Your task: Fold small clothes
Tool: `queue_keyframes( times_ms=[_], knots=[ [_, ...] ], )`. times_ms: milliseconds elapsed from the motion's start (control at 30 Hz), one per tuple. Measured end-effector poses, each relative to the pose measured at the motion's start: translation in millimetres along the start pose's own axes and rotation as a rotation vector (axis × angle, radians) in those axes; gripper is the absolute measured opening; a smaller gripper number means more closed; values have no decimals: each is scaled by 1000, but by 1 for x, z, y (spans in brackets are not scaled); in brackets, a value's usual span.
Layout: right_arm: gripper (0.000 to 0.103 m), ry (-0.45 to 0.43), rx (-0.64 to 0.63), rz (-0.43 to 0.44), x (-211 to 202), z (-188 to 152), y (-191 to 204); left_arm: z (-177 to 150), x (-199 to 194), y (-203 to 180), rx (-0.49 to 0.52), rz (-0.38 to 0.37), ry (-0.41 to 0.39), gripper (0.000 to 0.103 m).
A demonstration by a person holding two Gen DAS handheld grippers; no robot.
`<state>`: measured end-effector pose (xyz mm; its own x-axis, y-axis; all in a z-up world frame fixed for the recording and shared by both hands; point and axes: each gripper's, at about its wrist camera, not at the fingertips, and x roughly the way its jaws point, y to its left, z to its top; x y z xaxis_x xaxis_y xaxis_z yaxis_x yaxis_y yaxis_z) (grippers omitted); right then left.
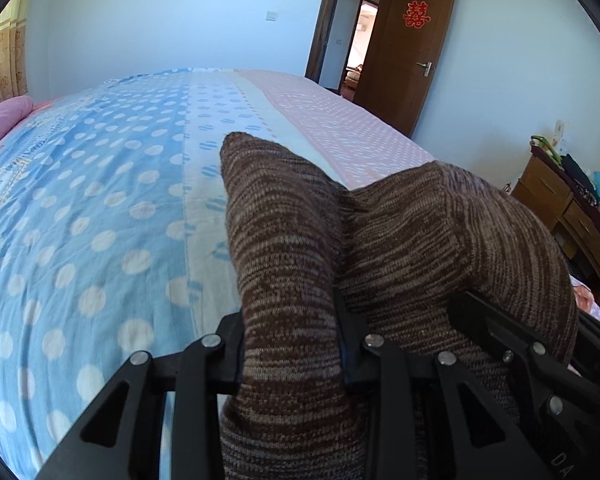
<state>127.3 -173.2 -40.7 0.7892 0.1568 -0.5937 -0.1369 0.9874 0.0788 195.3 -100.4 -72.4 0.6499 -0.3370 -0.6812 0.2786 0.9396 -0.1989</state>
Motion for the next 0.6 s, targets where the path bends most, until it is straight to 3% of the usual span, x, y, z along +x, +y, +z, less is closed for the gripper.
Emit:
queue_keyframes(
  times_ms=[233,600],
  knots=[
    [24,-24,-19,-53,-41,-21,1,-21,-21,-25,64,-28,-1,33],
    [24,-46,11,-135,-90,-46,-28,-42,-34,-71,135,-117,7,33]
  ],
)
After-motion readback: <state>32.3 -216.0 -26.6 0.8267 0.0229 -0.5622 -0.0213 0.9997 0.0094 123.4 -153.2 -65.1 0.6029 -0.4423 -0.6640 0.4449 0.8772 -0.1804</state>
